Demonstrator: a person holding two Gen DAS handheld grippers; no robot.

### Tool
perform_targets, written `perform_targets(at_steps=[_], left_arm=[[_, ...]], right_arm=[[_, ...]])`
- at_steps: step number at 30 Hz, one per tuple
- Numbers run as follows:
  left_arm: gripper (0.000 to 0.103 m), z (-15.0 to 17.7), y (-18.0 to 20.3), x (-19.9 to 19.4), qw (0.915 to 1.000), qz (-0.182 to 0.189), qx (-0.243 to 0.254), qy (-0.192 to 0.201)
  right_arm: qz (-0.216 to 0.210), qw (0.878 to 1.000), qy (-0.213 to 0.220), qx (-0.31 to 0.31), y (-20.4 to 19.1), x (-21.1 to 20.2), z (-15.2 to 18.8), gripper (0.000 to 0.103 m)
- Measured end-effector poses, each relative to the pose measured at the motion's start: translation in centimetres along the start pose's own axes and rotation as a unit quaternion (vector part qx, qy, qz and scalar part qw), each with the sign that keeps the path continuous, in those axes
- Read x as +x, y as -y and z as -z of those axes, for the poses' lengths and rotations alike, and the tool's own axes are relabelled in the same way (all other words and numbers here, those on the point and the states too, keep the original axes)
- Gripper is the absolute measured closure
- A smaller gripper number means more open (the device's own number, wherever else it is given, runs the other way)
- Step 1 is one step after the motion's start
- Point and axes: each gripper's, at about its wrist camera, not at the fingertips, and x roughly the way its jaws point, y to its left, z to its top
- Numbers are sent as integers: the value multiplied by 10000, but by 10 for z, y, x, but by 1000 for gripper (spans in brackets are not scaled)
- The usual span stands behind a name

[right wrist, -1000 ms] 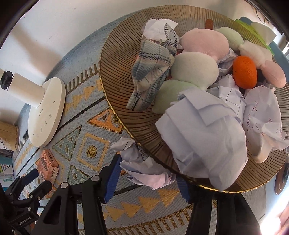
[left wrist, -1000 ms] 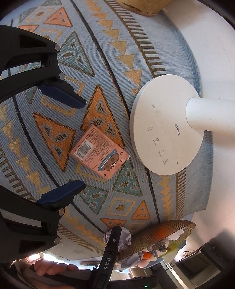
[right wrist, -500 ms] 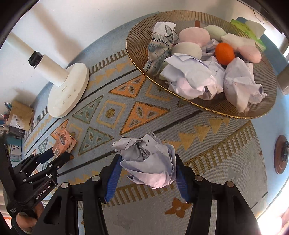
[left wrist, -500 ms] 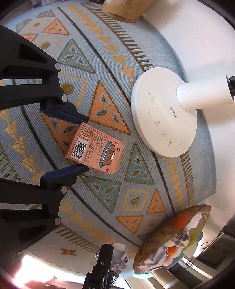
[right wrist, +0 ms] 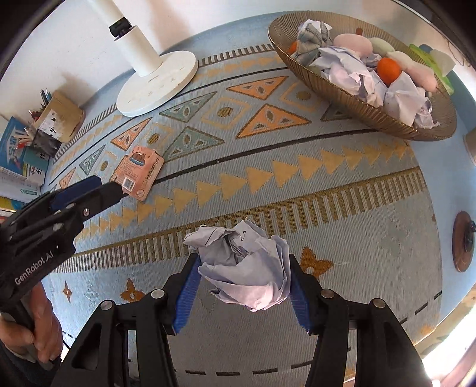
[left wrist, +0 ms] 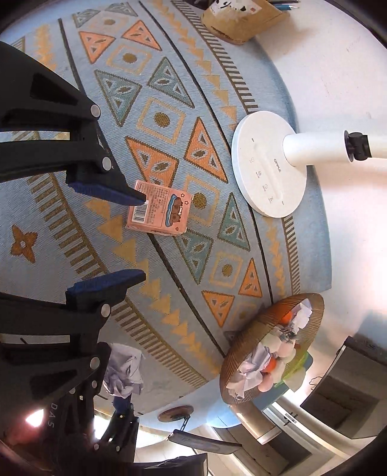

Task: Organize objects
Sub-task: 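Carry the snack box and paper ball to the woven tray and release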

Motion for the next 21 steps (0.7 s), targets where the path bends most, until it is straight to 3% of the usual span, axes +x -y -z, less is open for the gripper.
perform_targets(at_steps=[3,5,8,11,12,14,16,17,21], left_arm=[[61,1,-5,19,9996,-74,-250,-69],[50,1,-19,31,9975,29,-602,-366],[50,-5,-32,53,9933,-3,-965,-640],[50,-12,-26,76,9923,-285,-858,-850],[49,-16,-20,75,9939,-369,-770,-691],[50,-20,-11,80,9932,-523,-714,-754],[62,-21,0,83,9920,-907,-536,-700],[63,-20,6,83,9910,-1034,-474,-710],[65,-23,23,71,9901,-1055,-632,-678]], right_arm=[[-118,9998,16,-139,2,2,-11,48],[-213,9995,-54,-233,4,6,-16,48],[-247,9987,-160,-421,10,9,-20,48],[-306,9981,-214,-494,23,8,-23,48],[-312,9979,-232,-509,28,8,-25,48],[-373,9977,-281,-498,39,8,-28,48],[-491,9969,-291,-532,48,5,-31,48],[-540,9964,-282,-592,51,3,-33,48],[-950,9911,-151,-916,55,-24,-43,48]])
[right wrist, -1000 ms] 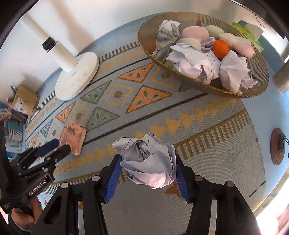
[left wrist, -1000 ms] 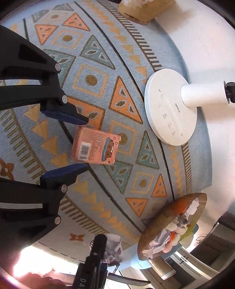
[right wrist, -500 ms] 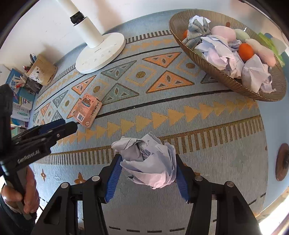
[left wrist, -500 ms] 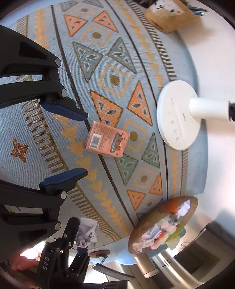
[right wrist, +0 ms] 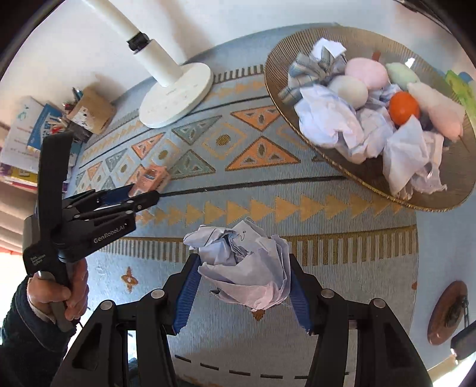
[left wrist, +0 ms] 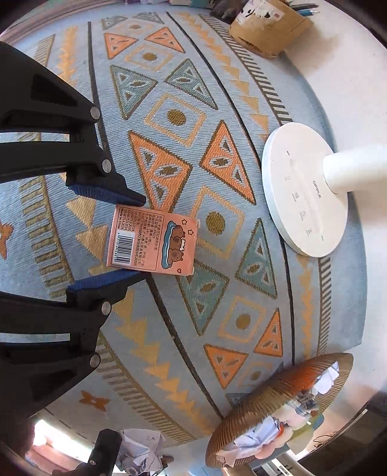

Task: Organize objects
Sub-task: 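Carry the snack box and paper ball to the woven tray and release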

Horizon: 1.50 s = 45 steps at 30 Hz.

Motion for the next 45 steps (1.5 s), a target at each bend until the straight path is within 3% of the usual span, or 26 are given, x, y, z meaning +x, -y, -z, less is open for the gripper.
perform_targets(at_steps=[3,8,11,14,19,22,27,30,32,33,34,40,45], left_arm=[[66,-13,21,-35,9987,378,-39,339],[66,-65,70,-95,9904,809,165,1109],[66,-95,98,-120,9832,1018,293,1483],[66,-119,119,-134,9776,1245,323,1666],[66,-147,143,-145,9742,1208,409,1864],[66,-154,146,-144,9746,1088,405,1914],[66,-170,133,-141,9740,1234,-27,1899],[63,-181,146,-136,9740,1182,22,1934],[46,-188,150,-124,9738,1430,-116,1767],[30,-190,151,-117,9739,1543,-221,1649],[22,-190,149,-112,9734,1614,-344,1586],[22,-159,129,-94,9745,1698,-819,1217],[22,-121,101,-94,9763,1463,-1129,1128]], right_arm=[[-192,9989,373,-211,2,-39,-14,48],[342,9922,1197,-57,33,-106,-52,48],[416,9865,1568,208,64,-136,-73,48],[489,9822,1762,436,96,-154,-91,48],[405,9797,1848,656,128,-165,-114,48],[415,9803,1823,630,134,-161,-124,48],[505,9827,1640,695,145,-143,-150,47],[477,9842,1487,838,156,-130,-166,31],[487,9842,1367,1011,166,-123,-170,28],[434,9844,1325,1072,171,-121,-169,28],[370,9843,1302,1131,175,-121,-167,28],[285,9846,1210,1227,181,-122,-142,28],[263,9894,1063,956,142,-114,-117,28]])
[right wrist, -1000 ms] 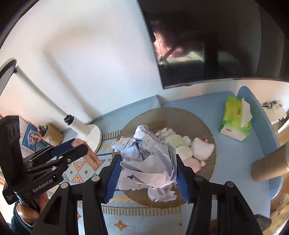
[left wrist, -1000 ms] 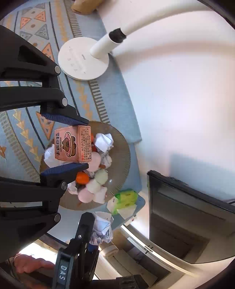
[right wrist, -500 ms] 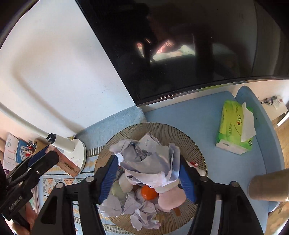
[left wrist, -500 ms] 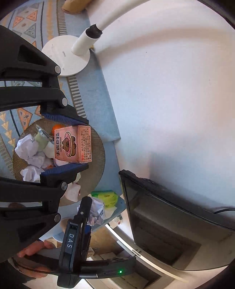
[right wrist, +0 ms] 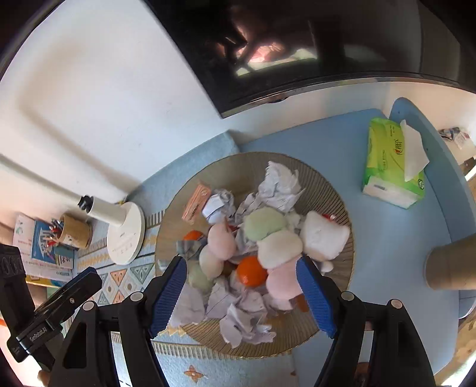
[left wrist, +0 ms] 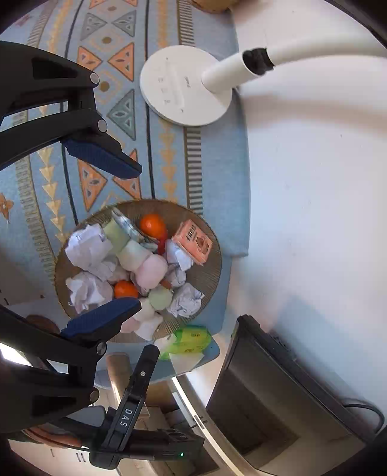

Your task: Organize objects

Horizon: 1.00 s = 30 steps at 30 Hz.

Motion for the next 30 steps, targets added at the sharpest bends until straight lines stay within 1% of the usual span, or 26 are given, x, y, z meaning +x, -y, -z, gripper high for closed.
perform_targets(at_steps=[3,7,11,14,16,19,21,24,27,28,30], left_arm=[[22,18,-21,-18,9995,-291,-67,118],[22,37,-48,-44,9983,-498,-144,276],[22,54,-75,-64,9958,-862,-114,299],[22,69,-95,-74,9930,-1145,-44,298],[22,80,-112,-74,9920,-1240,-113,189],[22,95,-140,-73,9896,-1411,-274,5],[22,104,-157,-71,9874,-1537,-366,-58],[22,116,-183,-64,9825,-1810,-429,-112],[22,128,-202,-48,9761,-2135,-370,-159],[22,131,-206,-40,9745,-2211,-317,-199],[22,135,-212,-24,9730,-2277,-191,-310]], right_arm=[[180,9989,35,-437,-38,-1,23,28],[356,9943,157,-997,-90,-4,52,28],[351,9905,184,-1320,-134,1,77,28],[396,9884,140,-1463,-158,13,95,28],[437,9885,52,-1447,-169,27,107,28],[381,9895,-190,-1378,-178,54,126,28],[467,9882,-254,-1435,-185,75,140,28],[769,9839,-262,-1590,-193,110,161,28],[1261,9794,-232,-1563,-194,142,177,28],[1319,9796,-245,-1497,-192,149,181,28],[1237,9814,-289,-1442,-190,162,187,28]])
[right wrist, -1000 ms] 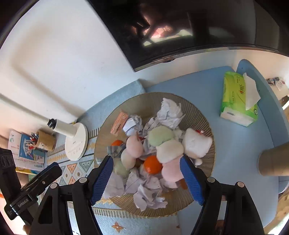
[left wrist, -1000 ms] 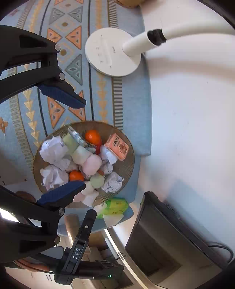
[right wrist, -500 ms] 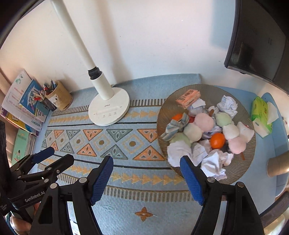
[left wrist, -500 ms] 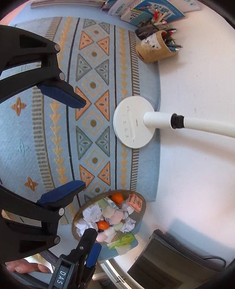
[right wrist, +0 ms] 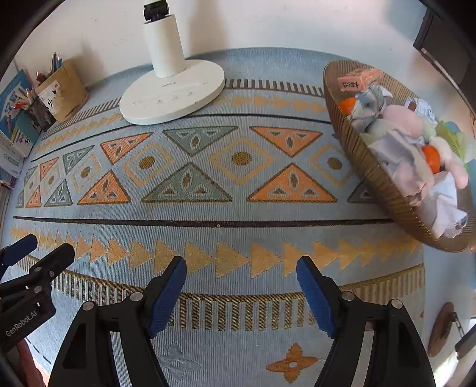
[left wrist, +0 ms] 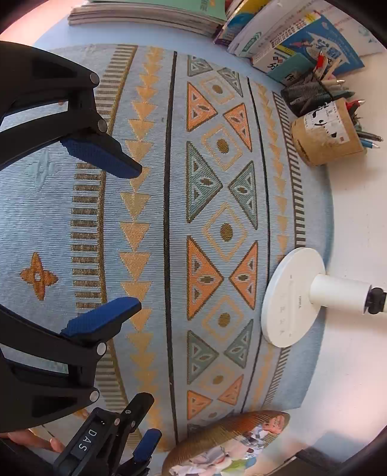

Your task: Organize objects

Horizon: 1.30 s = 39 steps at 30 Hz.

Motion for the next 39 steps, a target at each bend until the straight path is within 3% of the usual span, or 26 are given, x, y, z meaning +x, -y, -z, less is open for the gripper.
perform_targets(at_steps=[3,5,7,10,15,17,19,39], left_arm=[[22,7,3,16,9995,-272,112,97],[20,13,4,27,9996,-251,104,13],[15,17,-3,26,9992,-153,-153,321],[0,19,-10,34,9989,-86,-354,280],[0,31,-10,32,9957,-104,-303,869],[0,40,-11,31,9924,-82,-256,1205],[0,43,-11,31,9914,-87,-294,1272],[0,43,-11,31,9906,-97,-337,1326]], right_arm=[[-12,9999,72,-101,-7,13,6,28],[-95,9997,217,-104,-9,16,9,11],[-53,9995,298,-81,-10,21,11,0],[-20,9984,561,33,-8,22,14,0],[-23,9965,839,9,-9,18,21,0],[-54,9941,1086,-43,-9,17,27,0],[-46,9897,1434,-32,-7,16,38,0],[-58,9894,1447,-56,-9,13,36,0]])
